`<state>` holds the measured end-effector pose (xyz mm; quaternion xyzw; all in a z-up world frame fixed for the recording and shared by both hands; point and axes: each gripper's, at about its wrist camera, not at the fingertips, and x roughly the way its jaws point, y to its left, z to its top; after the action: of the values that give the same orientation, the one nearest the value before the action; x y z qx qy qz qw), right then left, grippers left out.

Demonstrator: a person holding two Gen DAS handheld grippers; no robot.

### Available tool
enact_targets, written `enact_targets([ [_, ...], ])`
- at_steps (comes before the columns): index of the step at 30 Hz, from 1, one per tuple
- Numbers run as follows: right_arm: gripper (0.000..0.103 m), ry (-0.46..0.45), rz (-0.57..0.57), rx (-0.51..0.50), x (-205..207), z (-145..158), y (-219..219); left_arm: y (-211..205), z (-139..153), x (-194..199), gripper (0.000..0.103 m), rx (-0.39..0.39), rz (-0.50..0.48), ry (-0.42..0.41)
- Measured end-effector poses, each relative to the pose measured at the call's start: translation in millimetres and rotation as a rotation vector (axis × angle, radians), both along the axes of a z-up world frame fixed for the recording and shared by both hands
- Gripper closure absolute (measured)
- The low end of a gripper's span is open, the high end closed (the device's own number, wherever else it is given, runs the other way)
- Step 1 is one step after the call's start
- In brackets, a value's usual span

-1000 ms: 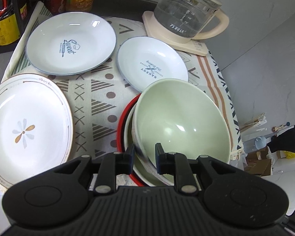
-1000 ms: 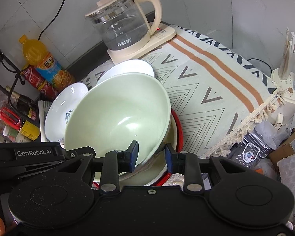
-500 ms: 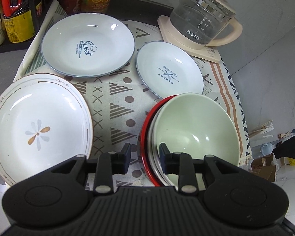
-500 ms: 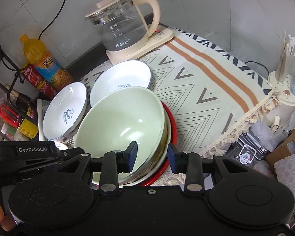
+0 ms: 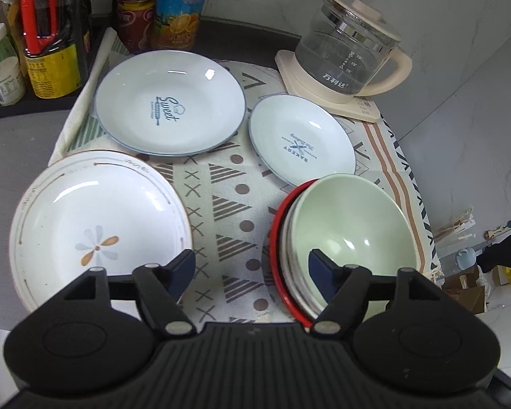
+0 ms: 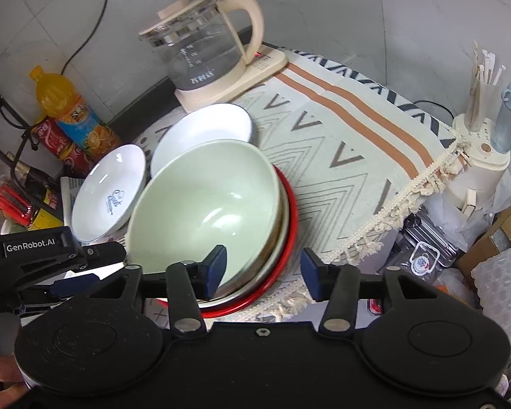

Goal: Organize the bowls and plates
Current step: 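Open both grippers to release the small green bowl on the stack, then move the left tool toward the flower-print plate while the right tool withdraws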

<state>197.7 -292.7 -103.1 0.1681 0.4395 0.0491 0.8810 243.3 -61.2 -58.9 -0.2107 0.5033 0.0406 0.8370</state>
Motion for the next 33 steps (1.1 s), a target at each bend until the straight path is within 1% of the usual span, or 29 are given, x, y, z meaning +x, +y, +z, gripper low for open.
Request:
enact_targets([
  [1,0.048,-0.006,0.007,0.003,-1.2,1.7,2.7,3.4,0.2,-2.5,0.022,-0.001,0.004,0.000],
  [3,0.043,-0.019,0.029,0.007,-3.3,5.8,9.0,11.9,0.7,-8.9,0.021,-0.014,0.011,-0.004],
  [7,0.024,-0.054,0.078,-0.004,-7.0,14.5,25.1,29.7,0.5,-21.8,0.021,-0.009,0.043,0.006],
  [11,0.021,-0.066,0.136,-0.018,-7.7,18.6,43.8,49.5,1.6,-35.9,0.020,0.012,0.086,0.009],
  [12,0.018,-0.066,0.149,-0.019,-7.7,18.7,48.4,54.9,1.7,-39.4,0.019,0.010,0.098,0.011],
  [13,0.014,-0.069,0.161,-0.023,-8.6,19.0,53.4,59.6,1.8,-42.4,0.016,0.009,0.108,0.011],
  [17,0.011,-0.081,0.220,-0.044,-10.8,20.8,74.1,79.7,2.7,-56.5,0.011,0.024,0.153,0.002],
  [21,0.010,-0.081,0.261,-0.056,-12.5,21.9,93.7,96.7,3.3,-70.3,0.000,0.040,0.183,-0.006],
  [24,0.009,-0.078,0.284,-0.063,-13.0,22.1,105.8,109.0,2.7,-78.8,0.000,0.047,0.211,-0.005],
  [27,0.003,-0.081,0.305,-0.069,-14.2,22.7,116.9,121.3,1.4,-86.8,0.000,0.046,0.237,-0.005],
  [33,0.001,-0.076,0.348,-0.063,-16.4,22.4,136.3,137.0,1.9,-96.8,0.000,0.054,0.254,-0.008],
])
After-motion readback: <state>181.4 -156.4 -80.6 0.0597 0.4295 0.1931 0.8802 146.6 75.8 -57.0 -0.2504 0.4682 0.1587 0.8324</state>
